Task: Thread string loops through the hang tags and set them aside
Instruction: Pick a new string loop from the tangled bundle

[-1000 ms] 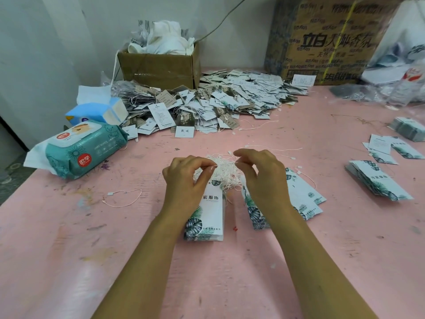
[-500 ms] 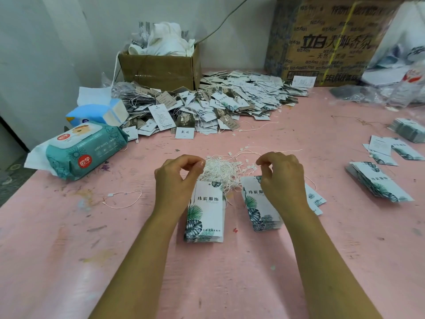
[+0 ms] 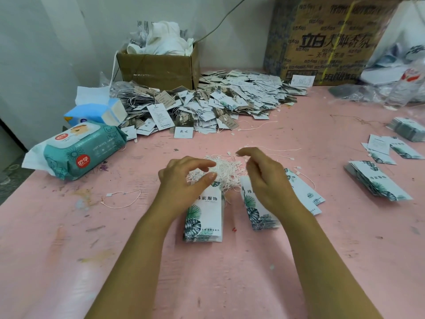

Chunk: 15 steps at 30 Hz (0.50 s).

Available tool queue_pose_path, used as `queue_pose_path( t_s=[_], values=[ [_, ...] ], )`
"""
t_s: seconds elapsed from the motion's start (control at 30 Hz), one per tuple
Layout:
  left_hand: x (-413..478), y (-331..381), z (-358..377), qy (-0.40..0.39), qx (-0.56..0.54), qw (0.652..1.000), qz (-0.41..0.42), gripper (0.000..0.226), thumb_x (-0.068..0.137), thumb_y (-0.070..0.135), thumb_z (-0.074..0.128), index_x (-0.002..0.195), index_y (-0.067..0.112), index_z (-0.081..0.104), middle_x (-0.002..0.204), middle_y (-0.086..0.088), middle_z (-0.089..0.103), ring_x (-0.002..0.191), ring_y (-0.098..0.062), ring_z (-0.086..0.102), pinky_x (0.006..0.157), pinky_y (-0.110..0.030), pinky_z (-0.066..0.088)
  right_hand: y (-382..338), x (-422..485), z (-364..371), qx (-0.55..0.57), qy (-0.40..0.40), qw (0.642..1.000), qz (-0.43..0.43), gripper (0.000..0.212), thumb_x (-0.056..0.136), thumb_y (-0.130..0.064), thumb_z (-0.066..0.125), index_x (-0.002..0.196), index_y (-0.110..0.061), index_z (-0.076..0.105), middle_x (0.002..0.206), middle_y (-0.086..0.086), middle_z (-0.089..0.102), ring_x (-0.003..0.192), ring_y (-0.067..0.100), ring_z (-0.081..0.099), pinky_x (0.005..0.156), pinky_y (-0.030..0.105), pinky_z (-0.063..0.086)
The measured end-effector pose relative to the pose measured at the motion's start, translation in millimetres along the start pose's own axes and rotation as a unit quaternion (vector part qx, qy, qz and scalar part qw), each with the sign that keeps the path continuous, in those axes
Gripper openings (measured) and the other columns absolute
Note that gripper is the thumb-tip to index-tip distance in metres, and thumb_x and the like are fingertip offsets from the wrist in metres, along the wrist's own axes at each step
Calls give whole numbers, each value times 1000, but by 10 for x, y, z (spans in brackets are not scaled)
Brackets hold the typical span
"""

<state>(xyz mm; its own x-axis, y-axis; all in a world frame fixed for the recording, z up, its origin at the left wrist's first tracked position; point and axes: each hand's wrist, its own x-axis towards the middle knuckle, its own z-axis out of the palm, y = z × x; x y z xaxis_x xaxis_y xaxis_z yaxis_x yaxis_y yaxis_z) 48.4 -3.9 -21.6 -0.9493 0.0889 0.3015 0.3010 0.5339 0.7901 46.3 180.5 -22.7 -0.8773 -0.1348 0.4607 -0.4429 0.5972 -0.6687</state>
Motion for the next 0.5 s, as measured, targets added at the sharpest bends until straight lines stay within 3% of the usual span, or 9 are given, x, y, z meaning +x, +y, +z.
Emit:
queue_pose_path(
  t_s=[0.1,0.23,0.33,0.5],
  values=[
    [0,-122,-142,-58,42,996,-56,32,78,35,71,100,50,54,105,23,56,114,-7,31,88,-29,18,79,13,-115,-56,2,997,51,32,87,-9,47,117,-15,55,70,-14,42,77,6,40,64,26,28],
    [9,-193,-154,-106,68,988,-87,33,73,34,76,89,52,54,106,24,50,105,1,21,79,-24,12,160,9,-197,-108,-91,980,143,53,82,-6,55,133,-19,46,105,5,47,112,25,36,85,27,28],
    [16,-210,-125,-107,78,988,-84,28,72,36,76,82,51,55,103,25,50,100,3,20,69,-24,12,183,7,-224,-129,-151,961,191,59,83,-15,58,138,-22,39,123,12,45,122,27,30,96,35,28],
    [12,-187,-113,-102,52,990,-79,27,71,34,77,80,48,56,98,29,47,105,-2,24,85,-29,19,246,-19,-217,-160,-180,943,231,55,84,-36,61,135,-21,45,128,12,44,126,28,28,96,35,29]
  ],
)
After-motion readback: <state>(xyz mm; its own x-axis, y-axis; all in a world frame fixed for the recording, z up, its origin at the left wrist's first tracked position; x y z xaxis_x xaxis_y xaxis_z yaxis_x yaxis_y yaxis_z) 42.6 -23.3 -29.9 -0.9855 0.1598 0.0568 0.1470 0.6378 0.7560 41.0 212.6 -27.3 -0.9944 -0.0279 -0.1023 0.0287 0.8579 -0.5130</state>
